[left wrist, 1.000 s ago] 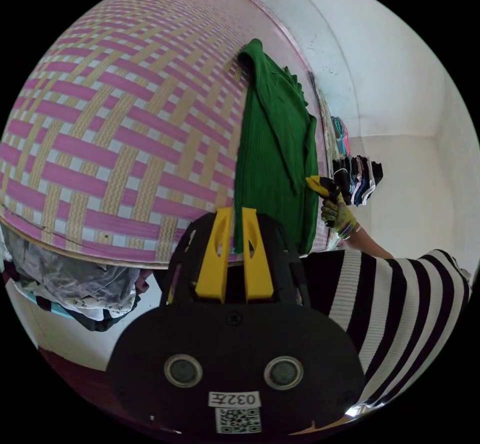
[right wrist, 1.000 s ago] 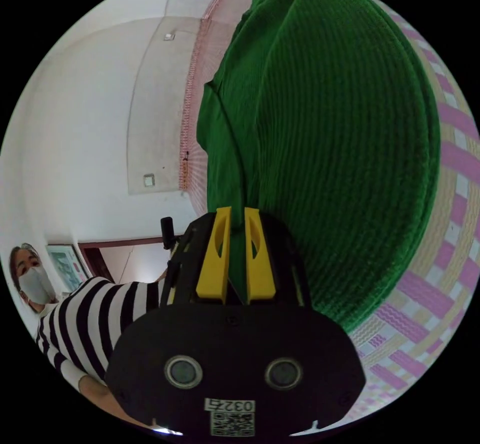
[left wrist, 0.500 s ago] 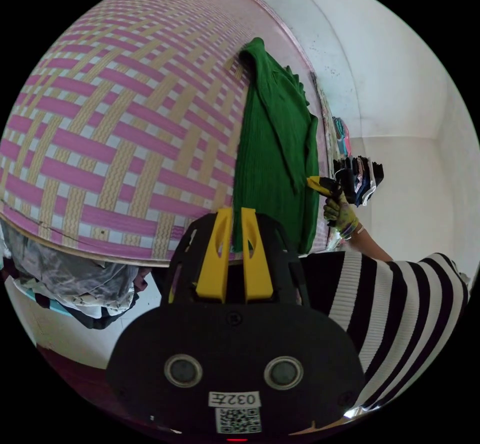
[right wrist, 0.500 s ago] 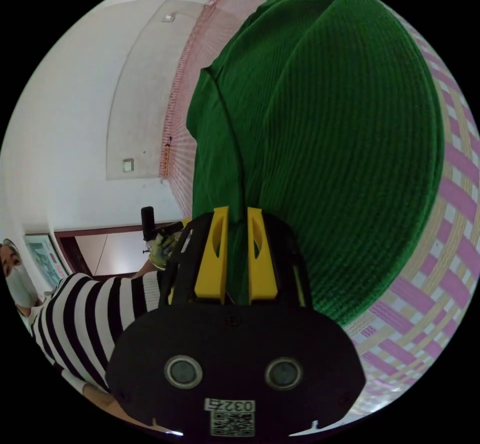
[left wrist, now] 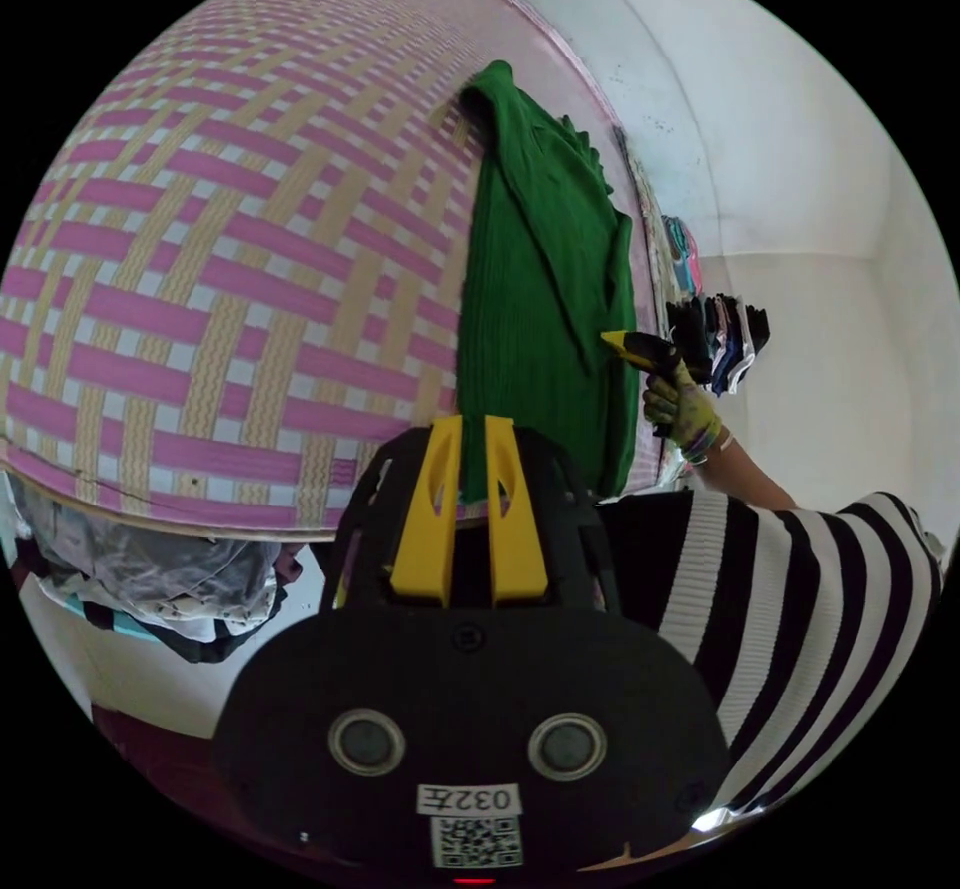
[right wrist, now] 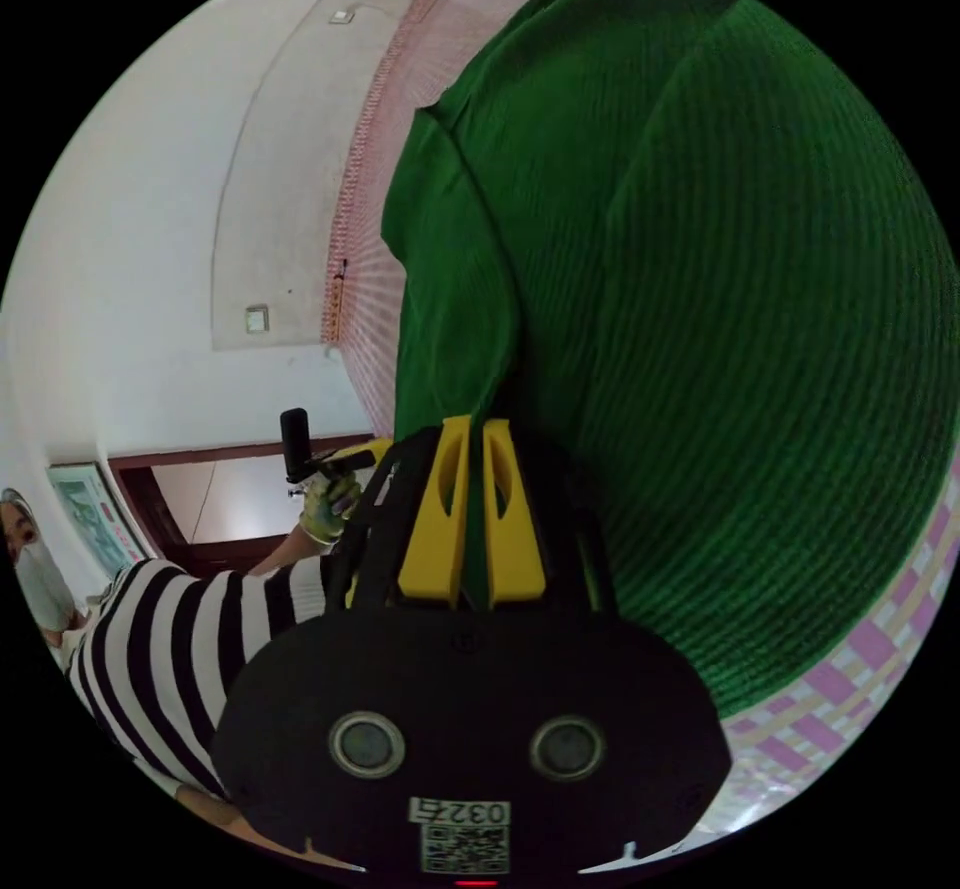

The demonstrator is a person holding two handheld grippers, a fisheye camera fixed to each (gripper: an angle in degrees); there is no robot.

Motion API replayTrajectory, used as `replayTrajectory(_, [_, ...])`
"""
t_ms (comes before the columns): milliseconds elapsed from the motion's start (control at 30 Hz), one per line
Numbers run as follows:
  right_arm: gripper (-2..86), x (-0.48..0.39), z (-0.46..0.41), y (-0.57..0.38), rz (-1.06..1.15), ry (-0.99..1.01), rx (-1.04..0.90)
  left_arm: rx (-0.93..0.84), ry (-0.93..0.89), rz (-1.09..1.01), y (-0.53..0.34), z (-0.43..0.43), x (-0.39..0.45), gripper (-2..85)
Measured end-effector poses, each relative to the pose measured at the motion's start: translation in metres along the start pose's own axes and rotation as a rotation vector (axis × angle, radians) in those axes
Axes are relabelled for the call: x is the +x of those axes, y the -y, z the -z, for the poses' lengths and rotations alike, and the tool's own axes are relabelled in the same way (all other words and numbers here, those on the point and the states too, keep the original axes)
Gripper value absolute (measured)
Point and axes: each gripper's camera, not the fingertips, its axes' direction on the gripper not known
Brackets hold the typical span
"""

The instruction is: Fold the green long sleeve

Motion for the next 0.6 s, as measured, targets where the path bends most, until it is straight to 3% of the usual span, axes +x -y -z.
replayTrajectory(267, [-0.8, -0.158, 0.05, 0.063, 0.298, 0.11, 0.139, -0.043, 0.005, -0.02, 0.005, 0.007, 0.022, 3.6])
replayTrajectory(367, [-0.8, -0.244, 0.071, 0.097, 0.473, 0.09, 0.155, -0.057, 0.053, 0.044, 0.006, 0.007, 0.023, -0.2])
replayTrajectory(600, [-0.8, -0.362, 0.091, 0.165, 0.595, 0.02, 0.174, -0.065, -0.017, 0.126, 0.005, 0.018, 0.02, -1.6])
